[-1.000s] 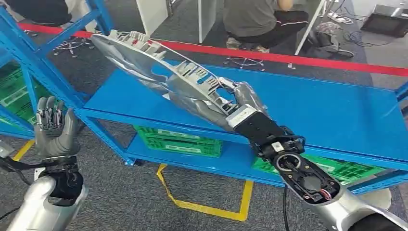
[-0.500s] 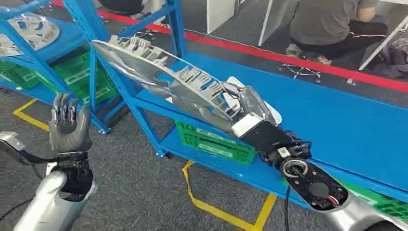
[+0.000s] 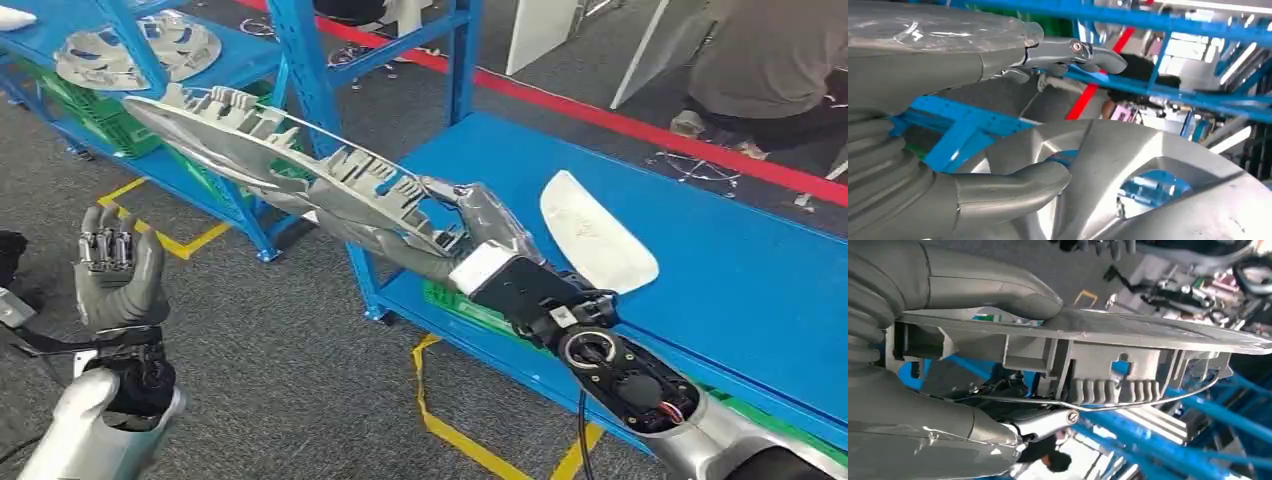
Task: Take the parts from the cabinet and place them on the table.
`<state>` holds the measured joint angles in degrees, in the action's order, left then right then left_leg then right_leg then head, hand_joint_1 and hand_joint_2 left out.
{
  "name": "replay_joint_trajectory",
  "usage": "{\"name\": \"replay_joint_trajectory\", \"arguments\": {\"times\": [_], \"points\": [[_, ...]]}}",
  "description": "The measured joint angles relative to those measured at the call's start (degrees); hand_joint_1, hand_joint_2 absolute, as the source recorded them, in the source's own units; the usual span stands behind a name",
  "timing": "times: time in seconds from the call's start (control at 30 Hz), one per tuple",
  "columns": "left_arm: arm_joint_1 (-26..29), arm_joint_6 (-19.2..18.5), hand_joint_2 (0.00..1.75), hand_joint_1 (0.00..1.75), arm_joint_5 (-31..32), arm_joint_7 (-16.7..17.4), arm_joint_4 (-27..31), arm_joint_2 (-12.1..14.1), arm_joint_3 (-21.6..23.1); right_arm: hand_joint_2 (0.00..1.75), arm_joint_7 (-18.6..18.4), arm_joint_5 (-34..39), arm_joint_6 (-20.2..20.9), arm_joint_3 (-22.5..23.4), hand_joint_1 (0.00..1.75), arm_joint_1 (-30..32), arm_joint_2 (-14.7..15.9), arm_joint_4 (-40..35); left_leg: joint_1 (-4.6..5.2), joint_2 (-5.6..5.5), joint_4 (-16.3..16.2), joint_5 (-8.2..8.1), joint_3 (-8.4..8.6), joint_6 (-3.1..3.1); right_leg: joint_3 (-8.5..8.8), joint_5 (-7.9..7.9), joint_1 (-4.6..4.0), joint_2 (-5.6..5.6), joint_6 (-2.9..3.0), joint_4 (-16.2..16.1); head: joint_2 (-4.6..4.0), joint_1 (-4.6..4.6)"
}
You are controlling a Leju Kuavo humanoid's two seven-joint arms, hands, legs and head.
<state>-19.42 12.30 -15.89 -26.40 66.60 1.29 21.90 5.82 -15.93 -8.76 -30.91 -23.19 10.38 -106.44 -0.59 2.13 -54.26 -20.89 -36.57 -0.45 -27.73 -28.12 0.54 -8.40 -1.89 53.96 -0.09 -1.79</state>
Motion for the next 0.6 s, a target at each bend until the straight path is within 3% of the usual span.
{"name": "replay_joint_trajectory", "arguments": {"times": [0.03, 0.07, 0.1, 0.17, 0.2, 0.23, 0.3, 0.33, 0.37, 0.43, 0.47, 0.5, 0.53, 0.57, 0.6], "points": [[0.2, 0.09, 1.75, 0.0, 0.04, -0.02, 0.24, -0.02, 0.0, 1.75, -0.05, 0.0, 0.04, -0.02, 1.75, 0.05, 0.0, -0.05, -0.37, -0.85, 0.32, 0.05, 0.41, 0.3, -0.48, -1.22, 0.46, 2.91, -0.12, 1.19, 0.0, 0.37], [0.1, 0.09, 1.75, 0.0, 0.07, 0.0, 0.4, -0.02, 0.0, 1.75, -0.02, 0.02, 0.09, -0.09, 1.75, 0.06, 0.0, -0.11, -0.45, -1.42, 0.34, -0.07, 0.56, 0.66, -1.77, -3.26, 0.55, 5.48, 0.04, 4.56, 0.0, 0.68], [0.12, 0.09, 1.75, 0.0, 0.09, 0.0, 0.44, -0.13, 0.0, 1.75, 0.0, 0.02, 0.09, -0.11, 1.75, 0.09, 0.0, -0.13, -0.43, -2.17, 0.33, -0.11, 0.62, 1.07, -4.17, -5.57, 0.57, 6.99, 0.1, 9.84, 0.0, 1.37], [0.42, 0.09, 1.75, 0.0, 0.11, 0.04, 0.44, -0.26, 0.0, 1.75, 0.0, 0.02, 0.09, -0.39, 1.75, 0.19, 0.0, -0.13, -0.27, -3.81, 0.29, -0.23, 0.7, 1.24, -9.15, -8.52, 0.45, 8.22, 0.0, 19.0, 0.0, 2.23], [0.56, 0.09, 1.75, 0.0, 0.11, 0.13, 0.44, -0.26, 0.0, 1.75, -0.05, 0.15, 0.09, -0.46, 1.75, 0.39, 0.0, -0.13, -0.24, -4.74, 0.24, -0.25, 0.77, 1.25, -10.42, -8.17, 0.46, 8.27, -0.05, 20.54, 0.0, 2.29], [0.71, 0.09, 1.75, 0.0, 0.13, 0.24, 0.46, -0.26, 0.0, 1.75, -0.15, 0.22, 0.11, -0.48, 1.75, 0.59, 0.0, -0.13, -0.26, -5.81, 0.19, -0.29, 0.92, 1.24, -10.23, -6.07, 0.47, 8.28, 0.03, 18.72, 0.0, 2.31], [0.78, 0.09, 1.75, 0.0, 0.28, 0.35, 0.55, -0.31, 0.0, 1.75, -0.24, 0.22, 0.2, -0.57, 1.75, 0.6, 0.0, -0.22, -0.4, -7.61, -0.13, -0.53, 1.17, 0.93, -7.01, -0.12, 0.68, 9.13, 0.22, 9.77, 0.0, 2.64], [0.82, 0.09, 1.75, 0.0, 0.35, 0.44, 0.81, -0.33, 0.0, 1.75, -0.26, 0.22, 0.22, -0.61, 1.75, 0.6, 0.0, -0.42, -0.53, -8.41, -0.4, -0.77, 1.13, 0.6, -5.17, 2.71, 0.98, 11.51, 0.25, 4.7, 0.0, 2.86], [0.78, 0.09, 1.75, 0.0, 0.48, 0.48, 0.94, -0.33, 0.0, 1.75, -0.24, 0.26, 0.26, -0.68, 1.75, 0.65, 0.0, -0.46, -0.22, -9.07, -0.77, -0.85, 0.88, 0.38, -4.51, 2.03, 1.15, 13.54, 0.3, 3.21, 0.0, 2.97], [0.95, 0.07, 1.75, 0.0, 0.54, 0.74, 1.31, -0.39, 0.0, 1.75, -0.33, 0.28, 0.35, -0.74, 1.75, 0.72, -0.07, -0.61, -0.52, -10.34, -0.66, -0.45, 0.2, -0.39, -4.04, 1.58, 0.92, 12.74, 0.48, 2.07, 0.0, 2.73], [1.18, 0.07, 1.75, 0.0, 0.55, 0.74, 1.42, -0.33, 0.0, 1.75, -0.42, 0.28, 0.39, -0.79, 1.75, 0.7, -0.11, -0.61, -0.68, -11.22, -0.29, -0.19, 0.13, -0.79, -3.37, 1.56, 0.62, 12.1, 0.74, 2.17, 0.0, 2.69], [1.31, 0.07, 1.75, 0.0, 0.55, 0.77, 1.42, -0.13, 0.0, 1.75, -0.5, 0.28, 0.44, -0.85, 1.75, 0.74, -0.13, -0.61, -0.66, -11.89, -0.28, 0.06, 0.0, -1.17, -3.2, 1.88, 0.97, 11.34, 1.23, 1.82, 0.0, 2.62], [1.48, 0.09, 1.75, 0.0, 0.52, 0.79, 1.53, 0.04, 0.0, 1.75, -0.53, 0.28, 0.44, -0.85, 1.75, 0.69, -0.2, -0.61, -0.73, -10.09, -0.78, -0.47, -0.28, -1.22, -2.95, 2.16, 1.26, 10.39, 1.63, 1.45, 0.0, 2.49], [1.35, 0.07, 1.75, 0.0, 0.55, 0.76, 1.77, 0.02, 0.0, 1.75, -0.51, 0.28, 0.44, -0.85, 1.75, 0.77, -0.35, -0.61, -0.08, -6.17, -3.09, -1.98, -1.34, -1.43, -2.86, 2.22, 1.13, 9.81, 2.02, 1.34, 0.0, 1.63], [1.21, 0.07, 1.75, 0.0, 0.57, 0.76, 1.88, 0.02, 0.0, 1.75, -0.5, 0.28, 0.44, -0.85, 1.75, 0.73, -0.37, -0.75, -0.15, -4.04, -7.58, -4.23, -3.54, -1.74, -2.86, 2.18, 0.95, 9.04, 2.11, 1.34, 0.0, 0.94]]}}
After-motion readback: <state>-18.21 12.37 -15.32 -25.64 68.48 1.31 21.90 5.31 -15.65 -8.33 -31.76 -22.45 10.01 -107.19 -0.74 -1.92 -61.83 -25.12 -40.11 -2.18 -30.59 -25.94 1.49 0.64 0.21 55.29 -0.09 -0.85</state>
